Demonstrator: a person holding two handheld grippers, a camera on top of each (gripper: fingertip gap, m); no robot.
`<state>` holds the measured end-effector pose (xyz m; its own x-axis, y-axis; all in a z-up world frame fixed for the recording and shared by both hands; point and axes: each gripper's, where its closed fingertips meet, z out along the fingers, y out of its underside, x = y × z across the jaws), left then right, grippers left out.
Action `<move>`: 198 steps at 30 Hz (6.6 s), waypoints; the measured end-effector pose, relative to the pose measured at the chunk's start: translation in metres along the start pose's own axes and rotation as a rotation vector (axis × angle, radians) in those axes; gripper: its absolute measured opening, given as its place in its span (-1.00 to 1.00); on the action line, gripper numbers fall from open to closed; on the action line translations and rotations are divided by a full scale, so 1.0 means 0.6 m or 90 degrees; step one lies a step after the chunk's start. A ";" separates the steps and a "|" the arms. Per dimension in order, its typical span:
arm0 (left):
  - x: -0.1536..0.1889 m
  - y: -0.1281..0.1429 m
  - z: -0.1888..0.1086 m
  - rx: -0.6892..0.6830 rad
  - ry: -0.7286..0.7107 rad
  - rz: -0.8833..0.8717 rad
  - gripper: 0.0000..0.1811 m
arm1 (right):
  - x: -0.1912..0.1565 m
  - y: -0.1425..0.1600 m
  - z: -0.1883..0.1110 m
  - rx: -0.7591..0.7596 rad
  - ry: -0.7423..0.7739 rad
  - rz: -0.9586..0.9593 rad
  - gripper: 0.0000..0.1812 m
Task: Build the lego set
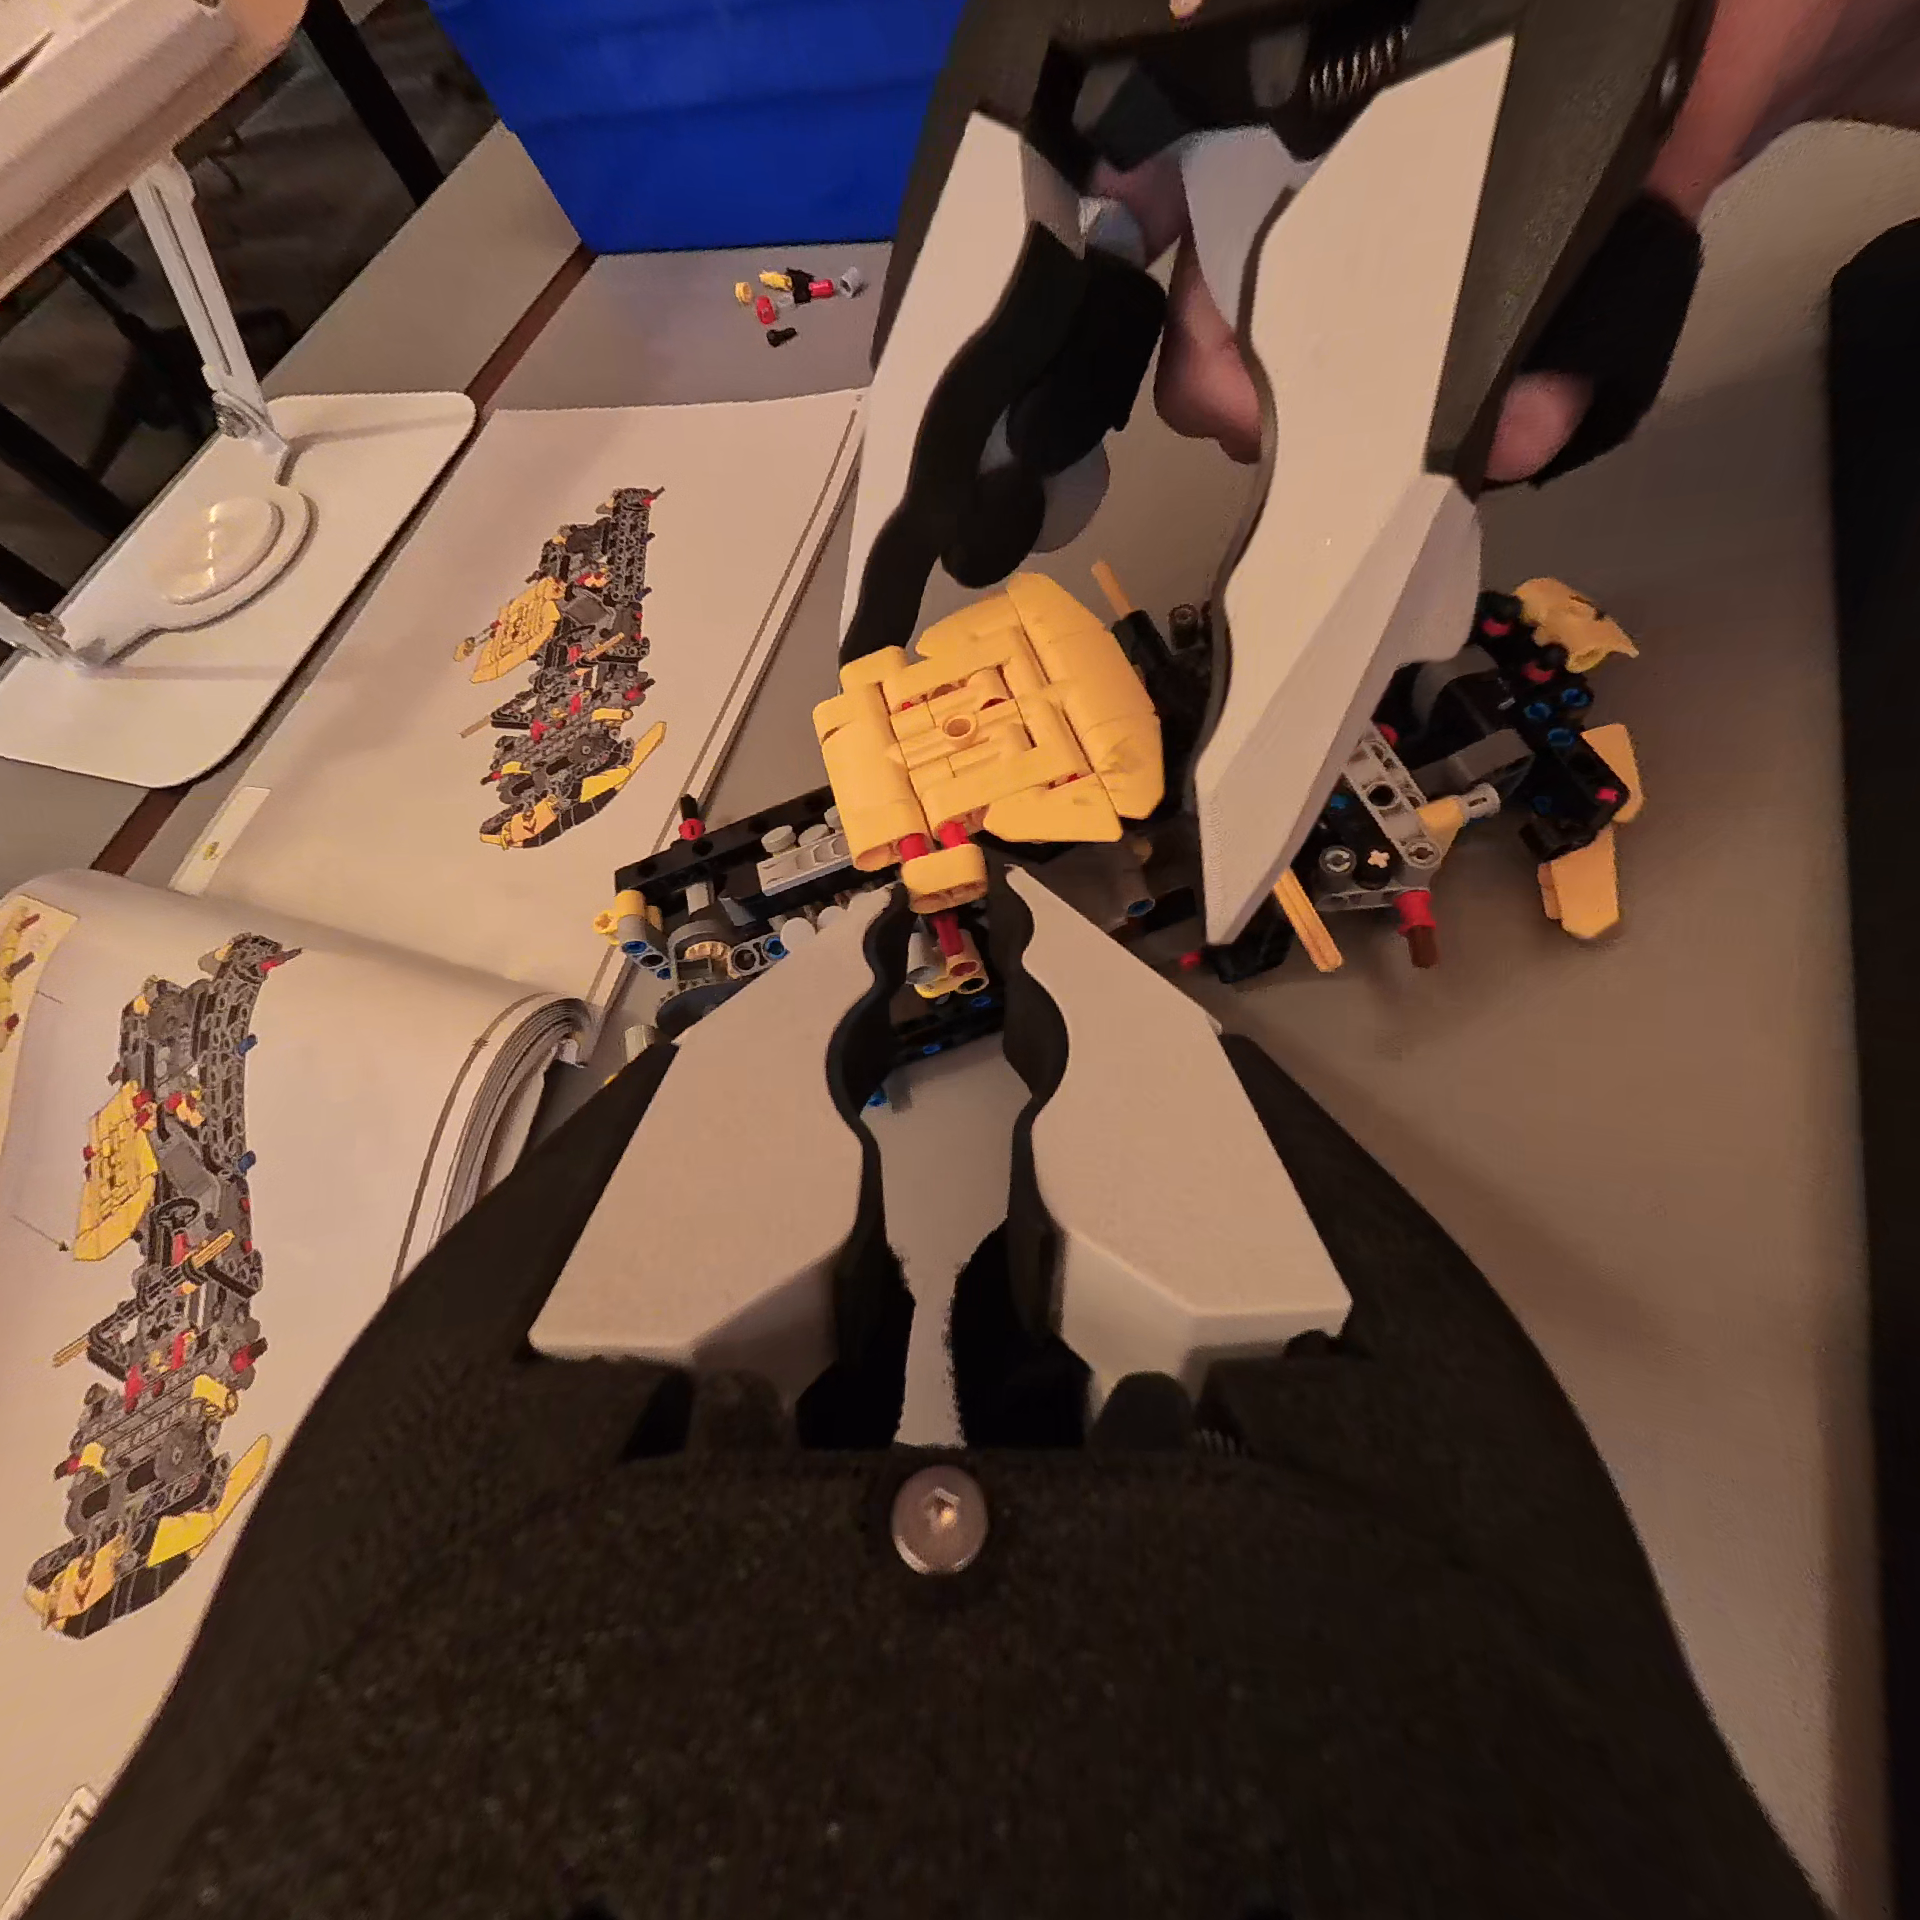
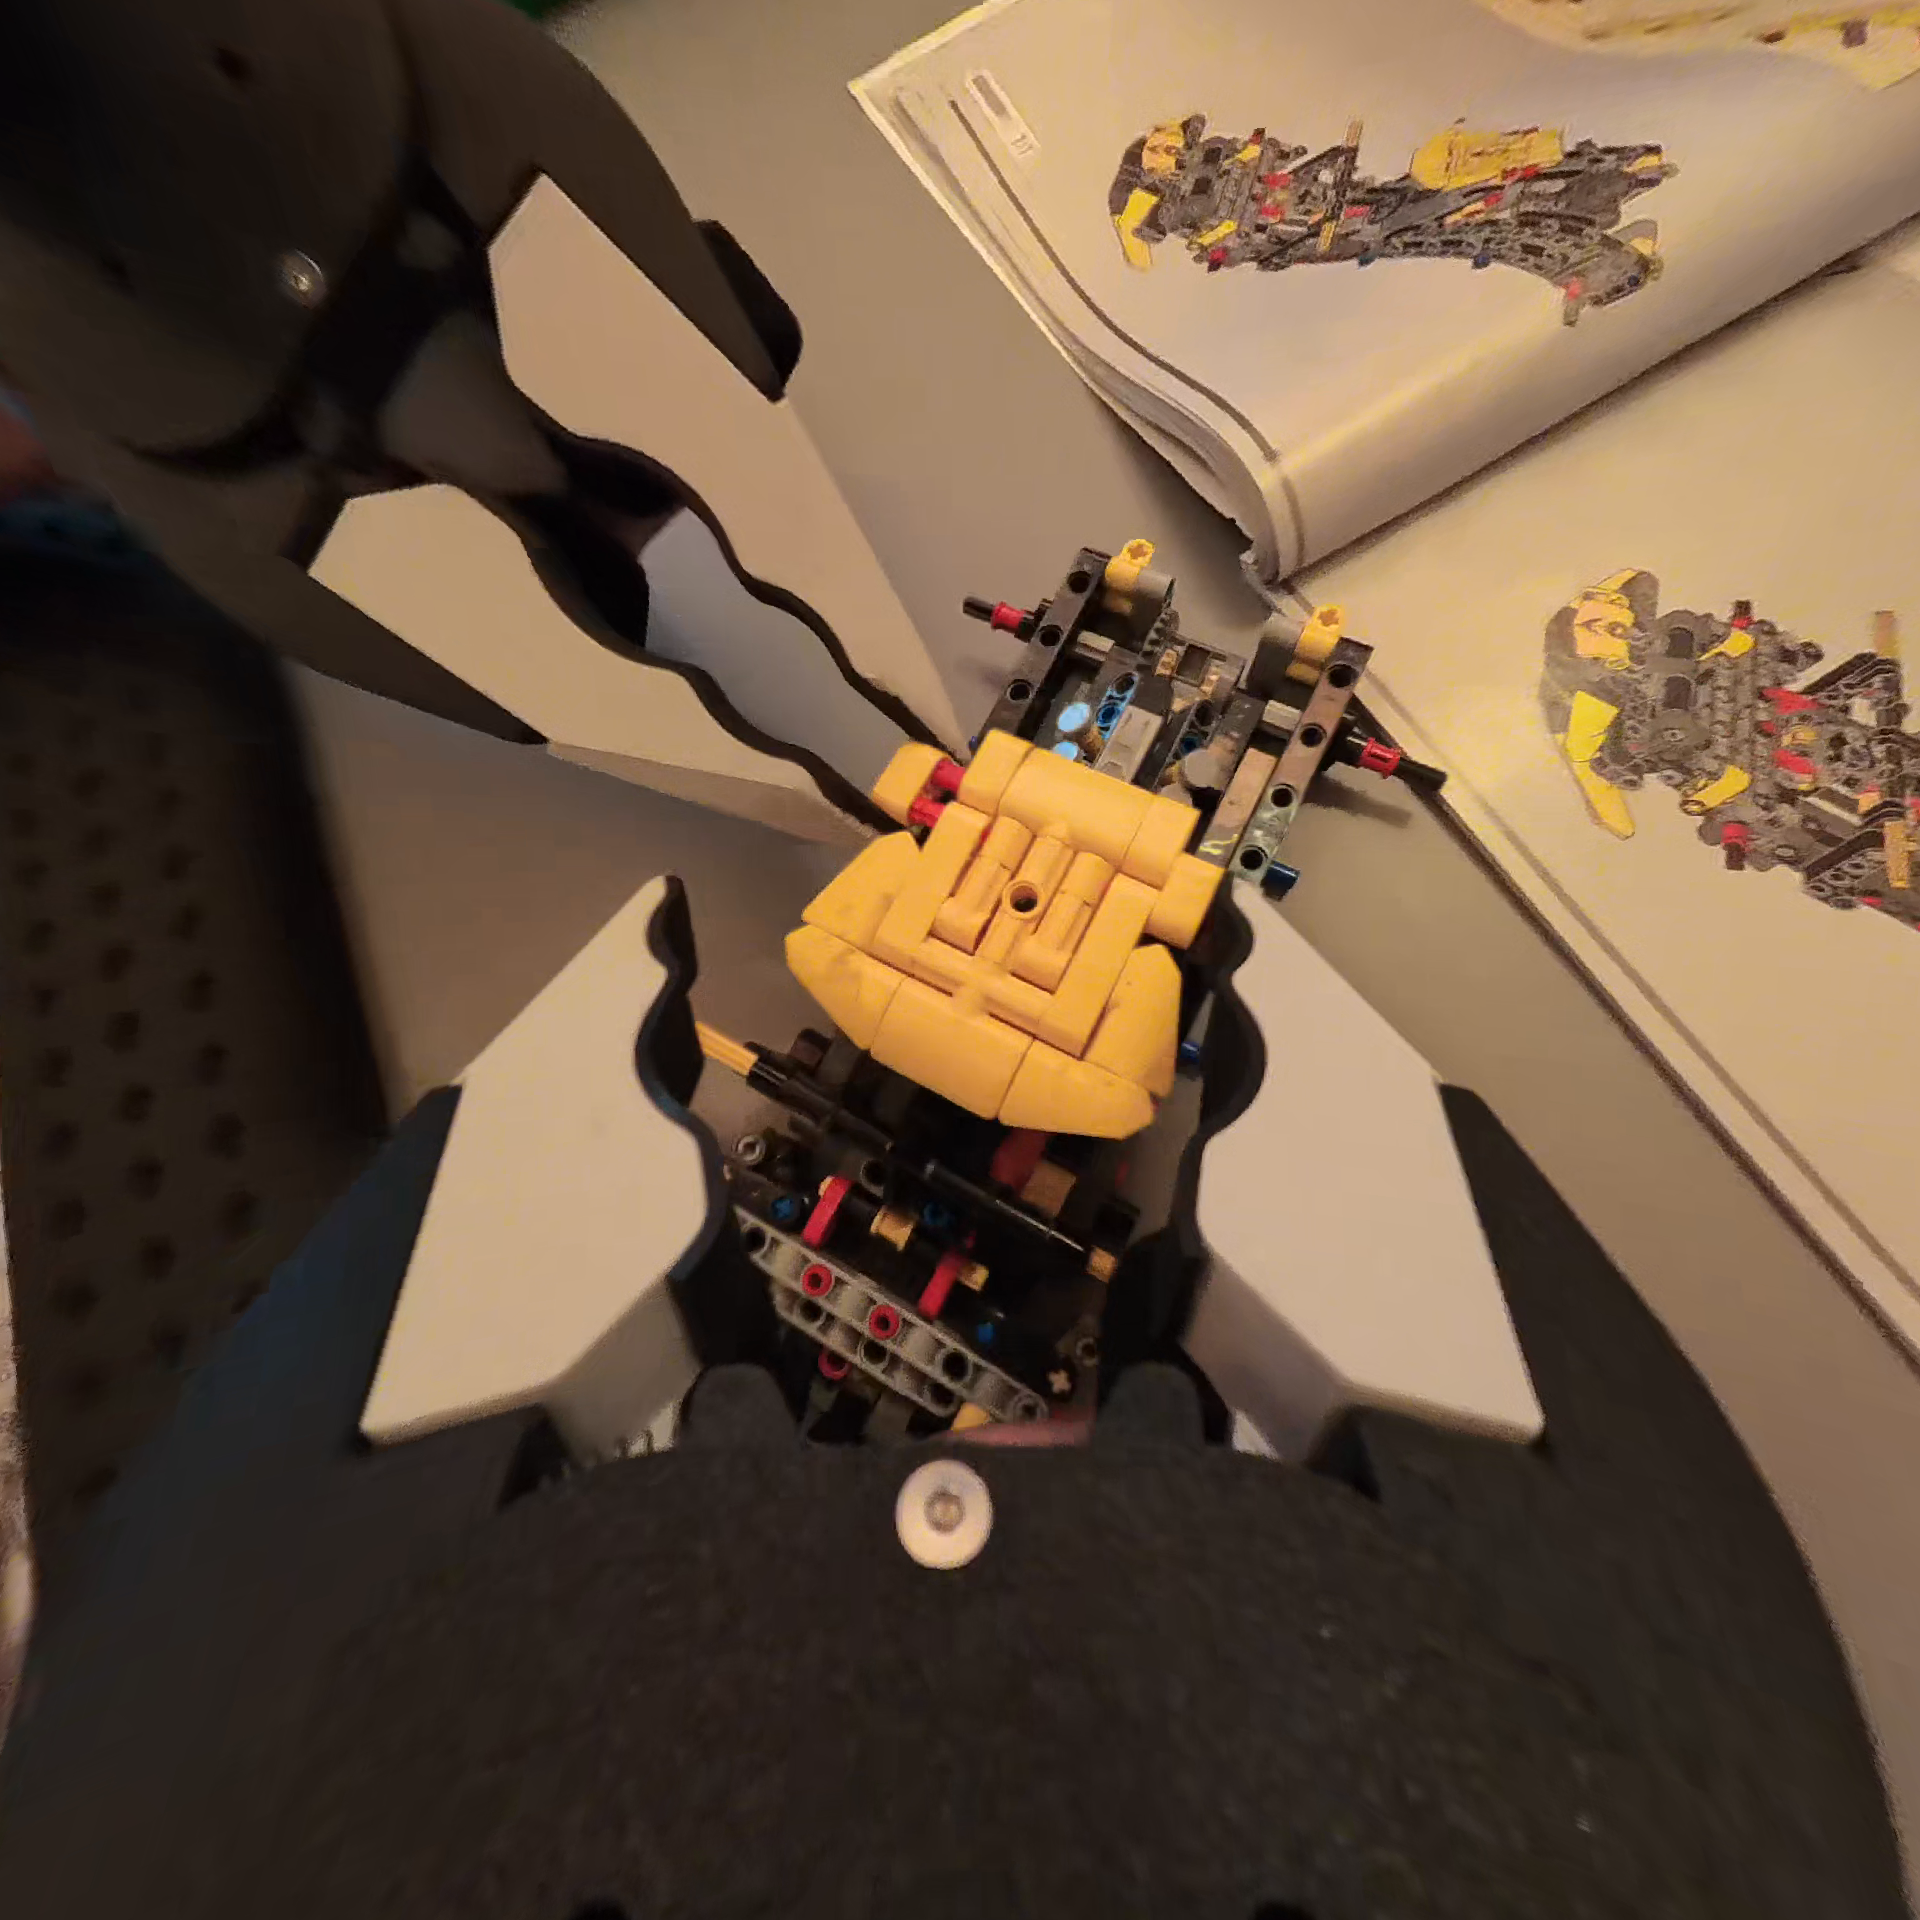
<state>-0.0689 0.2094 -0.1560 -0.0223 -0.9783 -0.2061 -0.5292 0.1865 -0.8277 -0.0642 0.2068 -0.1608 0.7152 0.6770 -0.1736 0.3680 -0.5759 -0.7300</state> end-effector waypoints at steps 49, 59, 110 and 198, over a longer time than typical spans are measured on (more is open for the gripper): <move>0.020 -0.006 0.011 -0.125 -0.023 0.023 -0.83 | 0.026 -0.004 -0.006 -0.058 0.048 0.123 -0.32; 0.017 -0.010 0.016 -0.132 -0.035 0.019 -0.83 | 0.031 -0.003 -0.009 -0.036 0.025 0.152 -0.34; 0.038 -0.023 0.008 0.094 0.039 0.086 -0.91 | 0.015 0.006 -0.017 -0.083 -0.162 -0.040 -0.22; 0.001 -0.001 -0.029 0.113 0.058 -0.040 -0.95 | 0.052 0.000 -0.012 -0.076 0.111 -0.035 -0.29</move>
<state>-0.0833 0.2071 -0.1466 -0.0749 -0.9912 -0.1091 -0.3743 0.1293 -0.9183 -0.0375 0.2248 -0.1616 0.7798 0.6260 -0.0108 0.4703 -0.5971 -0.6498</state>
